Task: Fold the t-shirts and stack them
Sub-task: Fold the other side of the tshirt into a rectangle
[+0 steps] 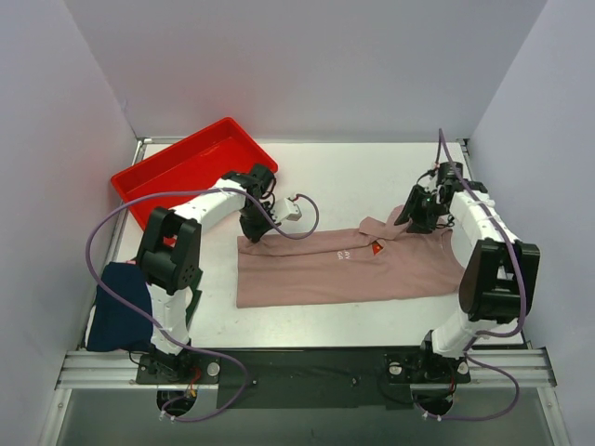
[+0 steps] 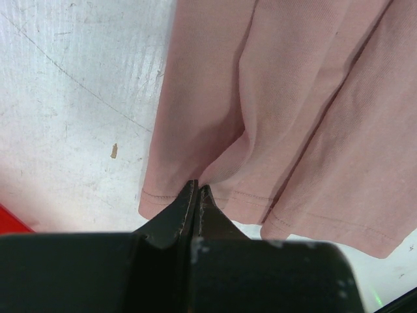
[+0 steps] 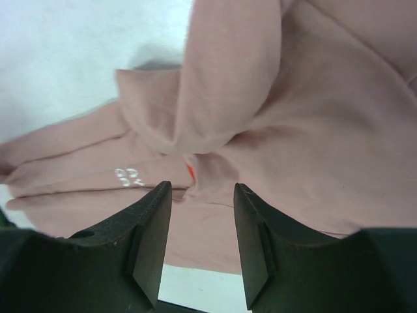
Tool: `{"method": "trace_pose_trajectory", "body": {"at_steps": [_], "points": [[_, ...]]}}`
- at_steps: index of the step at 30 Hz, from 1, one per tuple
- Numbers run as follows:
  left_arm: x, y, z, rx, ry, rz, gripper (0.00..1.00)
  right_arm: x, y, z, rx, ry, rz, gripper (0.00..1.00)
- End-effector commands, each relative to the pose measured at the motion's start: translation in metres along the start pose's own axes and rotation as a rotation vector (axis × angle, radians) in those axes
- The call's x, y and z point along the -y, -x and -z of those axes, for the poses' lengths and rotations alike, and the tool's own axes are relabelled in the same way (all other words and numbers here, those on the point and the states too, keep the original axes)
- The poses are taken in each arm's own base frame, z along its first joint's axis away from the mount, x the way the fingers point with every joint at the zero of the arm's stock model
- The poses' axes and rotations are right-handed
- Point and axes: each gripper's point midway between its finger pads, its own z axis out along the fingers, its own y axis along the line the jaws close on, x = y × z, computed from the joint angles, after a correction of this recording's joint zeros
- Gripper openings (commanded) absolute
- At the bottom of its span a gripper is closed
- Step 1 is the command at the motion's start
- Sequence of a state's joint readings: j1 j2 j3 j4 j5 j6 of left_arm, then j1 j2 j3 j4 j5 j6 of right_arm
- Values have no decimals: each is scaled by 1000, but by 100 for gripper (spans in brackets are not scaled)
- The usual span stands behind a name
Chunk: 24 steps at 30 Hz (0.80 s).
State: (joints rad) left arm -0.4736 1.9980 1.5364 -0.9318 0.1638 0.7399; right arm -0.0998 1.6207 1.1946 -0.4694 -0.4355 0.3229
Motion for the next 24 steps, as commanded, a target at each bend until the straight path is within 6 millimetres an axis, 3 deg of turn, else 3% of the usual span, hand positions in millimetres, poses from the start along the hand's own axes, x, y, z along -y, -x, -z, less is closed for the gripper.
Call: {"method": "trace_pose_trajectory", "body": {"at_steps": [1,4,10,19,22,24], "points": [[-8,12,8,43,14,-3,0,20,-32,-30,-91,-182,11,40],[-8,11,9,42,15,-3,0,16,-25,-38,-75,-168,-22,44],[-8,10,10,40,18,-6,0,19,-13,-53,-73,-175,14,43],[-9,10,11,37,19,-10,0,9,5,-56,-40,-120,38,8],[-11,10,13,38,21,-7,0,13,5,-54,-42,-116,22,0],[-12,9,14,39,25,-8,0,13,7,-50,-30,-115,25,0]]}}
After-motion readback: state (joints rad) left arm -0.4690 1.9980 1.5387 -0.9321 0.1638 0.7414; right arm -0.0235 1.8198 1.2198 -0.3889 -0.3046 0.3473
